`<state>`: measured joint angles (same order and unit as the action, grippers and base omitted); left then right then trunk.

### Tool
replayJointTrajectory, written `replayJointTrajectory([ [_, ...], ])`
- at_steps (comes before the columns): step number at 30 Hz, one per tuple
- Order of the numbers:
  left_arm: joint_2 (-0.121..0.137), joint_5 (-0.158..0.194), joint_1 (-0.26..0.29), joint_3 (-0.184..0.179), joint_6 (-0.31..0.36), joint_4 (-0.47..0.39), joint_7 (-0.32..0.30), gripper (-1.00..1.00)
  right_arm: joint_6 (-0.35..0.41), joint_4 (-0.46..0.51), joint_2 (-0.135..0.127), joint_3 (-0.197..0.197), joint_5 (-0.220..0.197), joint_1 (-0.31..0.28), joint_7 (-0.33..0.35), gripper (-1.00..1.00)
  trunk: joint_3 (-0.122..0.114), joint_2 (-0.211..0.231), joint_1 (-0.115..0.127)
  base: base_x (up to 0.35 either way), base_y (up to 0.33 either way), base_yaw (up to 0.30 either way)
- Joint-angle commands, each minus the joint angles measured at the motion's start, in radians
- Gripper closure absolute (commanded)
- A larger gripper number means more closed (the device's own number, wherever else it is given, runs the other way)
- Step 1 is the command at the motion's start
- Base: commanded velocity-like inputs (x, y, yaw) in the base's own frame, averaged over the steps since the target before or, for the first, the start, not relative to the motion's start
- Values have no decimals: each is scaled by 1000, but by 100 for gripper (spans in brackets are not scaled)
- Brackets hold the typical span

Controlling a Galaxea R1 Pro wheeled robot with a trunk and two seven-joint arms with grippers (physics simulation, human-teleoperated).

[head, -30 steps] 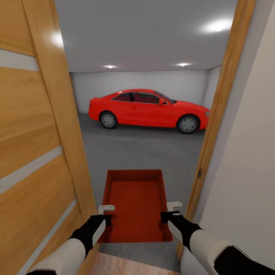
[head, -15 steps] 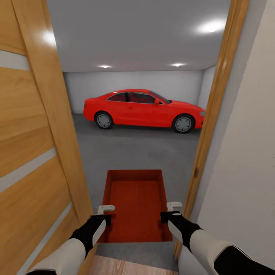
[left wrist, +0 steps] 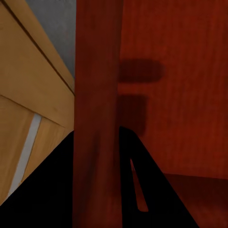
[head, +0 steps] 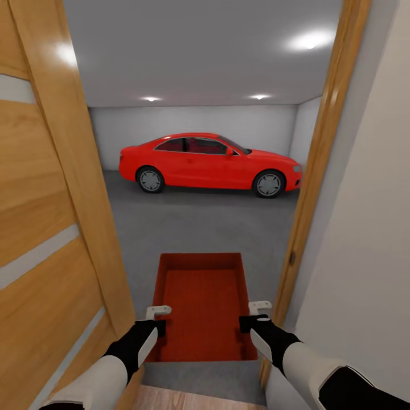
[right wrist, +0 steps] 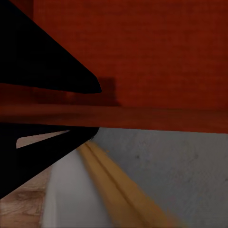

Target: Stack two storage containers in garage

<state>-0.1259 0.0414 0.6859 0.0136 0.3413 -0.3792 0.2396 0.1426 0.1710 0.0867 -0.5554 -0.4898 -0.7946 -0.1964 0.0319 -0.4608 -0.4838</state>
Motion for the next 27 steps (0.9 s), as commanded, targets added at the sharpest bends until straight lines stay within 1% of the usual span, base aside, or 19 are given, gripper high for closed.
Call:
replayJointTrajectory([
  [1, 32, 25, 0, -9, 4, 2, 6, 100, -31, 5, -5, -12, 2, -2, -6, 100, 2, -2, -1, 105, 181, 0],
  [9, 32, 25, 0, -9, 4, 2, 6, 100, -31, 5, -5, -12, 2, -2, -6, 100, 2, -2, -1, 106, 183, 0],
  [14, 32, 25, 0, -10, 3, 2, 7, 100, -31, 5, -5, -12, 2, -2, -6, 100, 2, -2, -1, 44, 47, -21],
  [27, 32, 25, 0, -10, 4, 2, 7, 100, -31, 5, -5, -12, 2, -2, -6, 100, 2, -2, -1, 2, 2, -190],
])
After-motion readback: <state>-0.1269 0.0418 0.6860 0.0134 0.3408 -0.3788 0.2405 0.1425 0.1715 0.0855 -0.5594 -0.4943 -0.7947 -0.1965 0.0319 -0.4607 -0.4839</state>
